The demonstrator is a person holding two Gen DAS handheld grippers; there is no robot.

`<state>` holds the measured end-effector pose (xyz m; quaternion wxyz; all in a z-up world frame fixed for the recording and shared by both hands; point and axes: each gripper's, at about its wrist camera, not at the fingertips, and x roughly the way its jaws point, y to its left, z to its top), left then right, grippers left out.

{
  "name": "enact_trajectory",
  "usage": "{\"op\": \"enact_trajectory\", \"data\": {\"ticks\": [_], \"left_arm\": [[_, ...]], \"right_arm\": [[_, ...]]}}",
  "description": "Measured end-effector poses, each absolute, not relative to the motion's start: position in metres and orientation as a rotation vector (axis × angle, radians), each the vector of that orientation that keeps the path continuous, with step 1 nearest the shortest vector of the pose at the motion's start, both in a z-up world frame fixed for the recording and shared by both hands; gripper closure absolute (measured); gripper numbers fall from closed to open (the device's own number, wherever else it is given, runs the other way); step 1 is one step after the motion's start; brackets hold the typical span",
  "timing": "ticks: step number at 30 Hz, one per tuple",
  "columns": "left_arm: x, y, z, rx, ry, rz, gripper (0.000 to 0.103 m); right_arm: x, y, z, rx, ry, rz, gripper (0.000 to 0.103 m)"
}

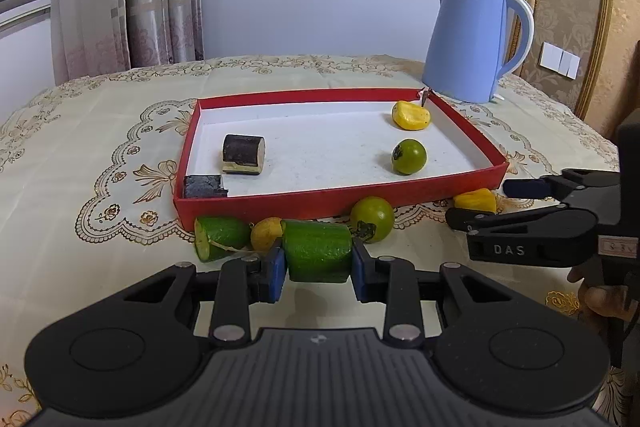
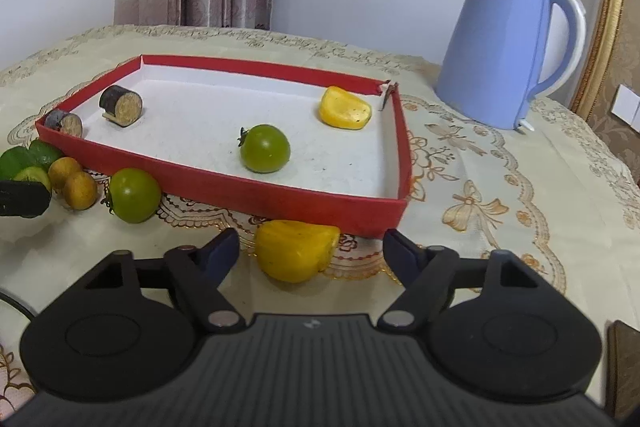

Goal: Organize fruits
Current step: 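Grasp the green cucumber piece with the left gripper while the right gripper grasps the yellow pepper piece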

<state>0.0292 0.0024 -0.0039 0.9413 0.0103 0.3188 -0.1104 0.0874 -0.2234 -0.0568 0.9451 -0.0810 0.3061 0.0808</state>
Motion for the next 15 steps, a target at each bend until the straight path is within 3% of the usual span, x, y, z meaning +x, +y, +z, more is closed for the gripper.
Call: {"op": "enact_trajectory", "data": {"ticks": [5, 9, 15], "left_arm": [[0.0295, 0.0048, -0.0047, 0.011, 0.656, -0.222, 0.072], [0.0298, 0.0047, -0.0048, 0.012, 0.659, -0.220, 0.072], [0.0297, 0.0042, -0.0046, 0.016, 0.660, -0.217, 0.072]], "right_arm": [[0.0928, -0.2290, -0.0576, -0.120, 0.636, 0.197, 0.041], [0.0919, -0.2299, -0.0580, -0.096, 0.639, 0.222, 0.059], [0.0919, -0.2297, -0.0575, -0.089, 0.637, 0.224, 0.060]]}}
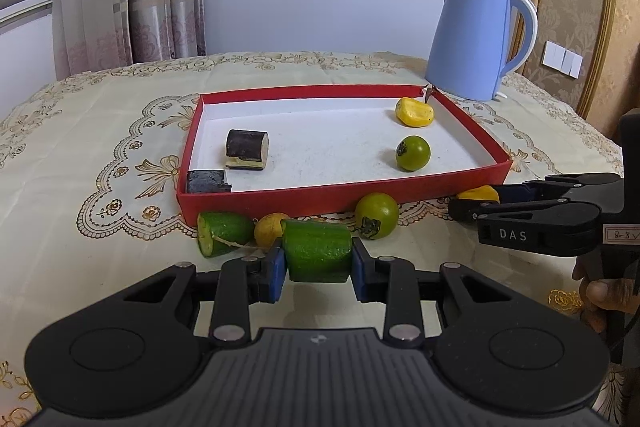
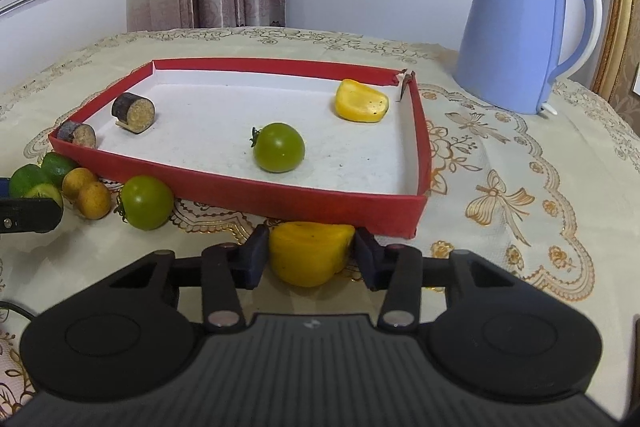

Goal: Organize fruits
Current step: 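Carry the cucumber piece into the red tray and open the left gripper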

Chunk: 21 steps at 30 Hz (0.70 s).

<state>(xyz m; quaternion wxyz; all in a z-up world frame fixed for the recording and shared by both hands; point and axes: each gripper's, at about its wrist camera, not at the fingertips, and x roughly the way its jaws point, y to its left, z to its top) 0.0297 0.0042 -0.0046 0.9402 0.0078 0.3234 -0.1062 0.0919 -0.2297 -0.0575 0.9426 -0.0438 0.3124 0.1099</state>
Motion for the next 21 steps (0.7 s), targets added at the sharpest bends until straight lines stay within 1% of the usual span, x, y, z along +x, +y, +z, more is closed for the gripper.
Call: {"op": "enact_trajectory", "data": {"ticks": [10, 21], "left_arm": [[0.030, 0.007, -0.003, 0.002, 0.661, -0.221, 0.072], [0.031, 0.005, 0.007, 0.009, 0.615, -0.229, 0.072]], "right_arm": [[0.070, -0.230, -0.051, -0.099, 0.605, 0.234, 0.061], [0.049, -0.231, -0.037, -0.083, 0.545, 0.278, 0.061]]}}
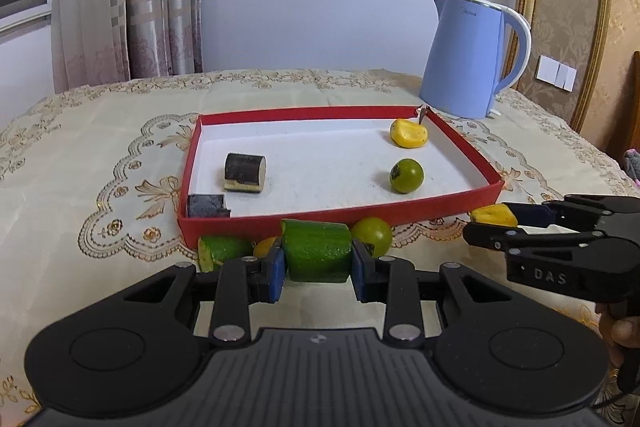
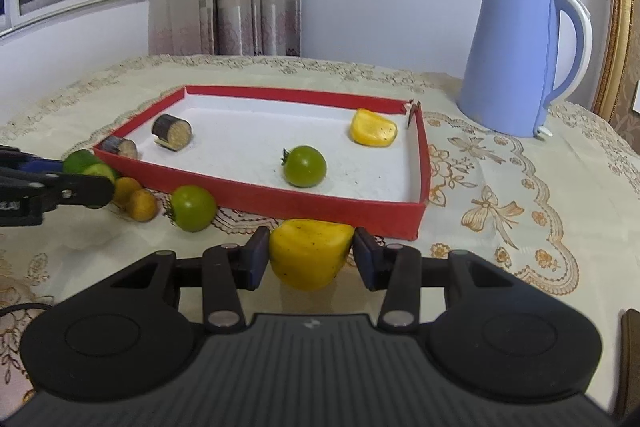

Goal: Organize fruits
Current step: 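Carry the cucumber piece into the red tray and open the left gripper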

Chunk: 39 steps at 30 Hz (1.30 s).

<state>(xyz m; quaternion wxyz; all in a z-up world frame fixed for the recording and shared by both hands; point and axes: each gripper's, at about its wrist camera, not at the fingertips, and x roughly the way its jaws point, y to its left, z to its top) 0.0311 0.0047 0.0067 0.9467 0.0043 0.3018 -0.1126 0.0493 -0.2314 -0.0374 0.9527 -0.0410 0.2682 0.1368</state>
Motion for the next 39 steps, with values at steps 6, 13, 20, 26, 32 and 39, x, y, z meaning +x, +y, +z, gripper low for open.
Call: {"op": "enact_trajectory", "data": {"ticks": [6, 13, 20, 26, 32, 39], "left_arm": [[0.046, -0.001, 0.010, 0.034, 0.612, -0.188, 0.072], [0.080, -0.014, 0.014, 0.074, 0.608, -0.134, 0.072], [0.118, -0.025, 0.011, 0.111, 0.623, -0.086, 0.072], [0.157, -0.032, 0.005, 0.133, 0.670, -0.056, 0.072], [0.184, -0.045, -0.001, 0.179, 0.680, -0.029, 0.072], [0.209, -0.053, -0.010, 0.166, 0.719, -0.027, 0.072]], "right_arm": [[0.044, -0.233, -0.036, -0.082, 0.534, 0.292, 0.061], [0.041, -0.243, -0.032, -0.062, 0.519, 0.273, 0.061], [0.038, -0.246, -0.028, -0.051, 0.506, 0.277, 0.061], [0.039, -0.245, -0.028, -0.048, 0.504, 0.285, 0.061], [0.037, -0.245, -0.027, -0.044, 0.504, 0.284, 0.061], [0.038, -0.247, -0.027, -0.040, 0.507, 0.279, 0.061]]}}
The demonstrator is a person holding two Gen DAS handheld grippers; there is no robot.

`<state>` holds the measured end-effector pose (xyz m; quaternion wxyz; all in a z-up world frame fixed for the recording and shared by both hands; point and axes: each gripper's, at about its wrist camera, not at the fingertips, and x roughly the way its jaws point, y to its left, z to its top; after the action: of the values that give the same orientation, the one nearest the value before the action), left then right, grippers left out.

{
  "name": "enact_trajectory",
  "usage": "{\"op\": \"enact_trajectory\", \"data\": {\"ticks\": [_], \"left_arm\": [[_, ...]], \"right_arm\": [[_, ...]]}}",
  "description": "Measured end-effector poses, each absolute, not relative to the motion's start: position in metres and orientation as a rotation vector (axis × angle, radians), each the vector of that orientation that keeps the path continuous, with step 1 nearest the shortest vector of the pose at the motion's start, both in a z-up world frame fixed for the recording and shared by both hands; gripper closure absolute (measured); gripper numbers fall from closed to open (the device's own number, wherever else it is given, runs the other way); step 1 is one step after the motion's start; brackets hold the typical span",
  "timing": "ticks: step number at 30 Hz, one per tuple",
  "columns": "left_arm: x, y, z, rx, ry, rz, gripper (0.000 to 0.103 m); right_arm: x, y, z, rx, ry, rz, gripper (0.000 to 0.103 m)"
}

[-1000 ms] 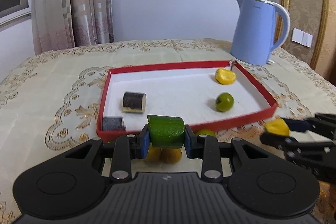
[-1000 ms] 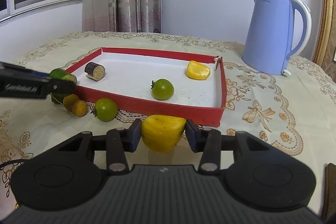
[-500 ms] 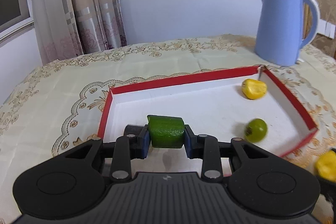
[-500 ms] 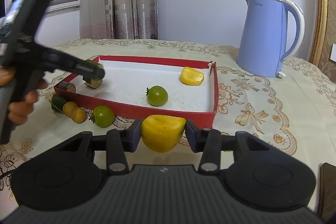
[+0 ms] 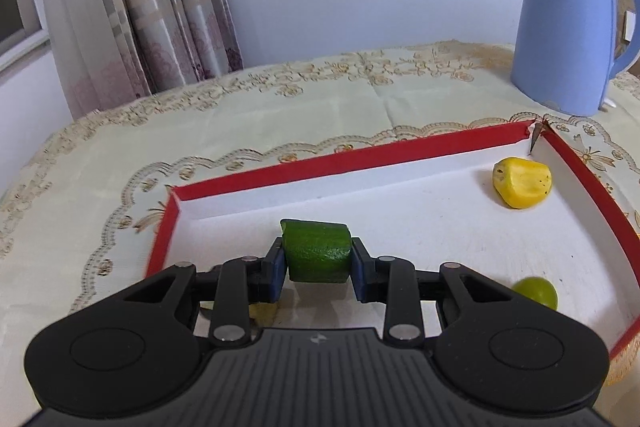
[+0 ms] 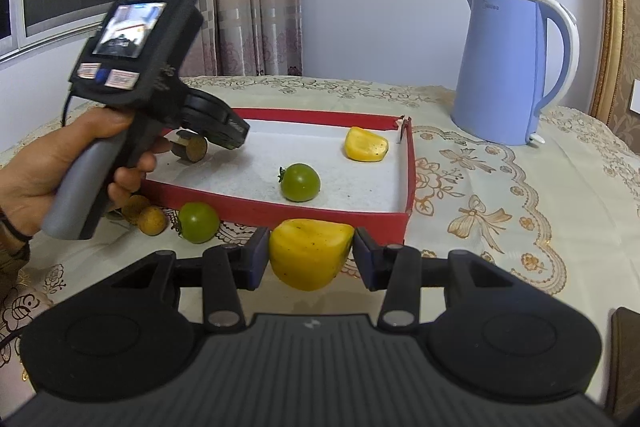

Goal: Organize fruits
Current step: 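Carry the cucumber piece into the red tray and open the left gripper, then carry the yellow pepper piece into the red tray and open the right gripper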

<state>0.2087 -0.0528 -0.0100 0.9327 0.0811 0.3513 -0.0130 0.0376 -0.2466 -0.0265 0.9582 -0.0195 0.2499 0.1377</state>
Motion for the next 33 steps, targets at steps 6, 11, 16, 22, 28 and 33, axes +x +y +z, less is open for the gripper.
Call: {"op": "enact_trajectory", "data": {"ticks": [6, 11, 16, 22, 28, 33], "left_arm": [[0.221, -0.059, -0.016, 0.178, 0.732, -0.021, 0.072], [0.222, -0.061, -0.014, 0.183, 0.731, -0.018, 0.071], [0.221, -0.061, -0.012, 0.191, 0.721, -0.018, 0.071], [0.210, -0.060, -0.001, 0.189, 0.675, -0.022, 0.040], [0.183, -0.038, 0.028, 0.134, 0.623, 0.002, 0.036], [0.139, 0.001, 0.040, 0.013, 0.609, -0.014, 0.031]], "right_arm": [[0.038, -0.247, -0.026, -0.034, 0.507, 0.273, 0.061], [0.038, -0.246, -0.023, -0.035, 0.502, 0.269, 0.061], [0.038, -0.244, -0.022, -0.039, 0.502, 0.265, 0.061], [0.045, -0.243, -0.016, -0.044, 0.493, 0.268, 0.061], [0.066, -0.247, -0.005, -0.048, 0.485, 0.259, 0.061], [0.100, -0.249, 0.000, -0.053, 0.498, 0.238, 0.061]]}}
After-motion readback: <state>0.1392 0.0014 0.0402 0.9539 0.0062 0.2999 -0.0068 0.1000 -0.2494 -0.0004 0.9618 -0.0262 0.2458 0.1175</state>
